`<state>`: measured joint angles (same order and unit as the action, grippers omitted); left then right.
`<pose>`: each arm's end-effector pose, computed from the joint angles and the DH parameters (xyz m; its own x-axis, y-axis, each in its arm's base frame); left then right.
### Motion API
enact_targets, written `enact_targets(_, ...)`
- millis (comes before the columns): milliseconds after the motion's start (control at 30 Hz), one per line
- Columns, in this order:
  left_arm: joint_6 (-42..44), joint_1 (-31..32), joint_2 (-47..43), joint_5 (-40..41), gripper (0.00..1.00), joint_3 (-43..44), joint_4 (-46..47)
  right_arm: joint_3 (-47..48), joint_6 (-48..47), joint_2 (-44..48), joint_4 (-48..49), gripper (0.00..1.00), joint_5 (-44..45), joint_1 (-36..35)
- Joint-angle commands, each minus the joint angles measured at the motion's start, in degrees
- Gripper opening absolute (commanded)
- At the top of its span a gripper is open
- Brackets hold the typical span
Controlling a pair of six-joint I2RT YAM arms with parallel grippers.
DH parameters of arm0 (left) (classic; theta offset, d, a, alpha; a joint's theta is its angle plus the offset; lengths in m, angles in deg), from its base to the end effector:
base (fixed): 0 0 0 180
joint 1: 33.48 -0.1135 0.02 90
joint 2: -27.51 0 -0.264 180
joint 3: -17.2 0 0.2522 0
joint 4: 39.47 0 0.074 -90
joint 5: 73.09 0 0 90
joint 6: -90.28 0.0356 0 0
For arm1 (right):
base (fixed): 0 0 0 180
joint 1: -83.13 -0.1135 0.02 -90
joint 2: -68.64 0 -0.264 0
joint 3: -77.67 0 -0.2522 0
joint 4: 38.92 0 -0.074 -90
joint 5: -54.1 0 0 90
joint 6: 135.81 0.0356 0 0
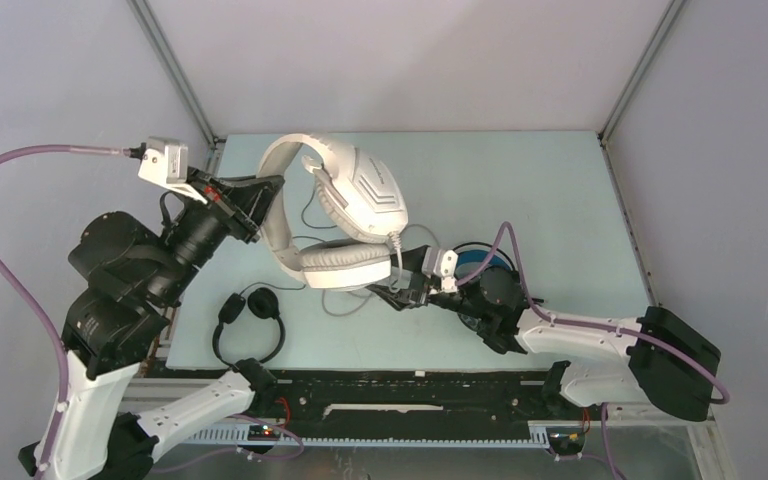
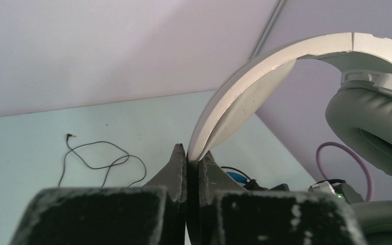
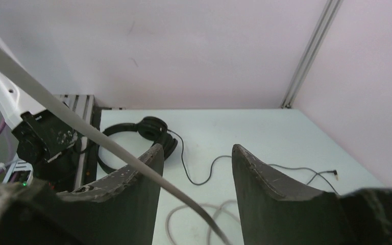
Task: Wrap the headphones
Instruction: Wrap the headphones cable around the headphones.
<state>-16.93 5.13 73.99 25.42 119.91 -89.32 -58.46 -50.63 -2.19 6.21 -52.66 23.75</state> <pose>0.0712 -0.0501 0.5267 -0.0657 -0.3220 -0.9444 0.5054 0.8054 -0.3098 0.1240 0.2297 0.2822 0.2392 0.2462 -0.9392 -0.9468 0.2736 -0.1694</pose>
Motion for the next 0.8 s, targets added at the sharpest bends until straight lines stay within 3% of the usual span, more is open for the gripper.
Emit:
enact_targets(0, -5.32, -0.21, -1.04, -2.81, 0.0, 1.43, 7.47, 0.55, 1.1, -1.74, 6.7, 0.5, -1.84, -0.16)
enact_targets(133, -5.67, -0.25, -1.48, -3.29, 0.0, 1.49, 7.9, 0.48, 2.02, -3.08, 6.51, 0.34, -1.54, -0.17)
enact_targets(233, -6.17, -0.21, -1.86, -5.07, 0.0, 1.13, 8.42, 0.56, 2.6, -4.07, 7.45, 0.1, -1.57, -0.15)
enact_targets(300, -6.14, -0.15, -1.92, -7.79, 0.0, 0.57, 8.93, 1.05, 2.5, -4.33, 7.39, 0.0, -1.53, -0.23)
enact_targets(567, -7.2, -0.18, -1.51, -28.27, 0.0, -6.21, 12.56, 3.78, 0.32, -2.51, 3.7, 0.0, 1.46, -0.17)
enact_targets(767, -10.57, -0.22, -0.02, -39.08, 0.0, -10.24, 14.85, 5.3, -0.52, -1.94, 1.39, 0.0, 1.99, 0.46)
